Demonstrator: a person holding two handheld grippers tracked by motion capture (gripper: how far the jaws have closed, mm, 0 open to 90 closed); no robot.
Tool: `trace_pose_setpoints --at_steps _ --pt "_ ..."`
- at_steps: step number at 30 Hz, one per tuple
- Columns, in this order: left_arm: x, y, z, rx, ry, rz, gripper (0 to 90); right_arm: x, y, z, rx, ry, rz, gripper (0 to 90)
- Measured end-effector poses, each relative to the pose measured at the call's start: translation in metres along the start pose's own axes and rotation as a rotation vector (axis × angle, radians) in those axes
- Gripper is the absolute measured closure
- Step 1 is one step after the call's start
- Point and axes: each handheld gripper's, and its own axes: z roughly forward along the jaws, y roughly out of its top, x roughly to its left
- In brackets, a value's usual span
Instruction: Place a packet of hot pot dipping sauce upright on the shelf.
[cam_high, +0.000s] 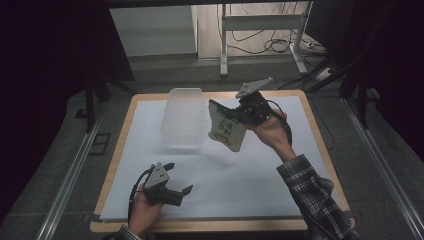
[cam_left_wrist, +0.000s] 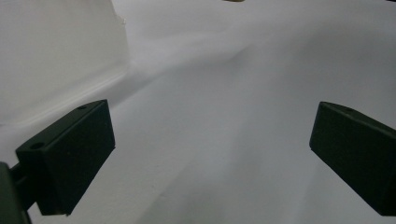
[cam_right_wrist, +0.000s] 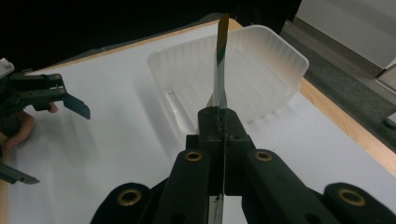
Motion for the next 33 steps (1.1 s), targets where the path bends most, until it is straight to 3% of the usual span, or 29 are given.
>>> trace_pose_setpoints --at_steps 15,33 --pt "-0.001 0.001 -0.001 -0.008 -0.017 -0.004 0.0 0.004 0.033 0.042 0.008 0.065 -0.039 89.4" --pt "-0.001 0.001 -0.001 -0.013 -0.021 -0.011 0.0 0.011 0.062 0.089 0.001 0.095 -0.059 89.4"
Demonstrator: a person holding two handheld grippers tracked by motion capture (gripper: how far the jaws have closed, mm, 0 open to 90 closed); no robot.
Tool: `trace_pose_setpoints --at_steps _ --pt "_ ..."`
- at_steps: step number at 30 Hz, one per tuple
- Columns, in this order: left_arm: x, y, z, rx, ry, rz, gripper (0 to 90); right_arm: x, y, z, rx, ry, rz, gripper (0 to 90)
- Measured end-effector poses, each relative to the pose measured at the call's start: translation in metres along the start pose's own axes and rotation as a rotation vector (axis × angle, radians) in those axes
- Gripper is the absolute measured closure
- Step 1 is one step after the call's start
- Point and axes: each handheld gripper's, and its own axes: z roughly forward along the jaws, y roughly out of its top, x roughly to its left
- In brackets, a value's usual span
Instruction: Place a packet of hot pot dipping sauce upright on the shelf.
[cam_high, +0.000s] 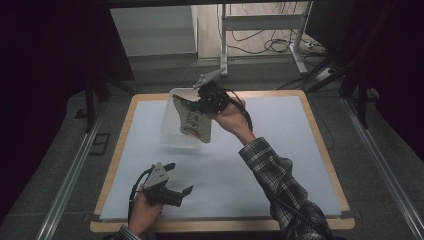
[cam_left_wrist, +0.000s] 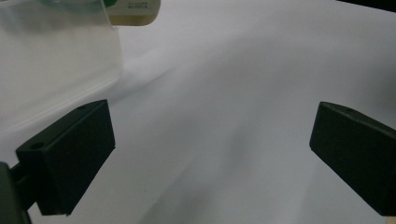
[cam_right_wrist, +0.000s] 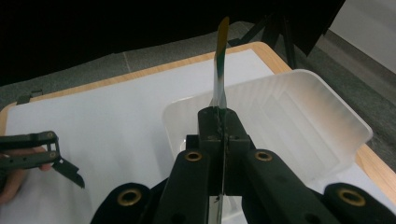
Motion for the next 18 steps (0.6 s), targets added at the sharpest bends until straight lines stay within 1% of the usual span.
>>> trace_pose_setpoints --at_steps 1,2,8,9,14,18 --pt "0.0 0.0 0.0 0.0 0.0 0.0 0.0 0.0 0.0 0.0 0.0 0.0 0.0 89.4" --pt "0.0 0.0 0.0 0.0 -0.001 0.001 0.0 0.0 0.002 0.004 -0.001 0.004 0.003 89.4" --pt "0.0 0.0 0.0 -0.002 -0.001 0.0 0.0 0.001 0.009 0.015 0.001 0.004 -0.002 89.4" --pt "0.0 0.0 0.0 -0.002 -0.001 0.0 0.0 0.001 0.011 0.017 -0.006 0.004 0.0 89.4" --pt "0.0 0.0 0.0 -0.001 0.0 0.002 0.0 0.004 0.018 0.026 -0.018 0.014 -0.007 89.4" --pt "0.0 0.0 0.0 -0.004 -0.001 -0.001 0.0 0.008 0.022 0.035 -0.03 0.033 -0.003 89.4"
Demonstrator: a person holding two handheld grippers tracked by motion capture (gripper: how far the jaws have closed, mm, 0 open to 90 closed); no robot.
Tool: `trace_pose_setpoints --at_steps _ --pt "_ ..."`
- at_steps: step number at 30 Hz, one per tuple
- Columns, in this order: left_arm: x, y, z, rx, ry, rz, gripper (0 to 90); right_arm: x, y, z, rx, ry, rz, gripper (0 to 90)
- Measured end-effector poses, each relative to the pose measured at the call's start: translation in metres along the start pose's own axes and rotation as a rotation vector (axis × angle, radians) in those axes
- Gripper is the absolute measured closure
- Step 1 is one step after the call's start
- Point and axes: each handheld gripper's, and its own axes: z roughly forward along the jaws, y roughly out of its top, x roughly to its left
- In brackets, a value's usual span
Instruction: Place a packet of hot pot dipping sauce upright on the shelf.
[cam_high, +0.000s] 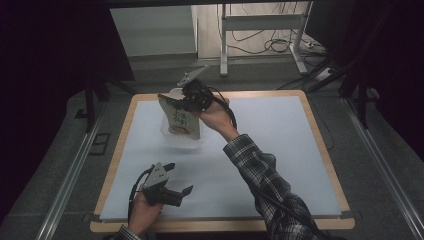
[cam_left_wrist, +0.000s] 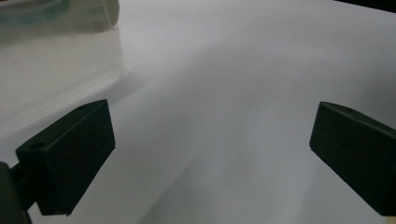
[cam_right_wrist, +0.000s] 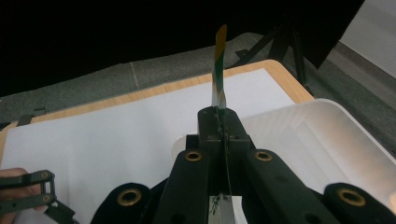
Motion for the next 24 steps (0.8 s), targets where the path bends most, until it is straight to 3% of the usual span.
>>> trace_pose_setpoints --at_steps 15,24 --pt "0.0 0.0 0.0 0.001 0.001 -0.001 0.0 -0.004 -0.025 0.029 0.078 0.014 0.001 88.2" --pt "-0.001 0.0 0.0 0.003 0.002 0.004 0.0 -0.002 -0.032 0.026 0.063 -0.023 -0.009 71.9"
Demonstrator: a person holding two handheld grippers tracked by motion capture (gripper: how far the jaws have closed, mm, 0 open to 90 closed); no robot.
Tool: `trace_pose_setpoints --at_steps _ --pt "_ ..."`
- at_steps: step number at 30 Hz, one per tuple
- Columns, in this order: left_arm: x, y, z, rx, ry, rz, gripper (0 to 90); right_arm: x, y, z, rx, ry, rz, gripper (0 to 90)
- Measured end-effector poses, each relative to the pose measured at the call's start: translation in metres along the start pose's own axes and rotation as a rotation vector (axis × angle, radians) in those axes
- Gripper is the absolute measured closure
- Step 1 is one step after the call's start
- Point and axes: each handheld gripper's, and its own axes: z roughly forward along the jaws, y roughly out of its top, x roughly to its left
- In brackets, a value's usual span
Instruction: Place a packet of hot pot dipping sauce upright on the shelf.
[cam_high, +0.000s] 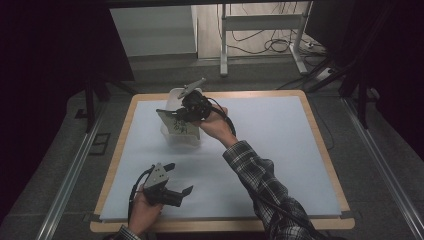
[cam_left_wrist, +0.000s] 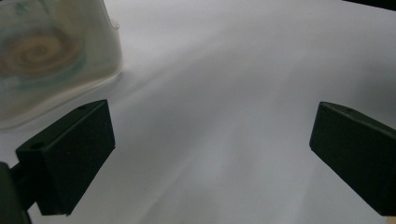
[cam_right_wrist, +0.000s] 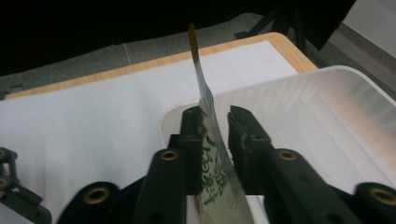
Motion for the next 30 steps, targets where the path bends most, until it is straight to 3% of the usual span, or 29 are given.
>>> trace_pose_setpoints --at_steps 12,17,30 --pt "0.0 0.0 0.001 0.006 0.001 0.001 0.0 -0.001 -0.015 -0.006 0.016 -0.015 0.026 56.0" --pt "0.0 0.0 0.001 0.009 0.002 0.005 0.0 -0.003 -0.018 -0.009 0.049 -0.015 0.066 50.6" --pt "0.0 0.0 0.001 0.012 0.003 0.007 0.0 -0.004 -0.024 -0.017 0.019 -0.026 0.097 34.3"
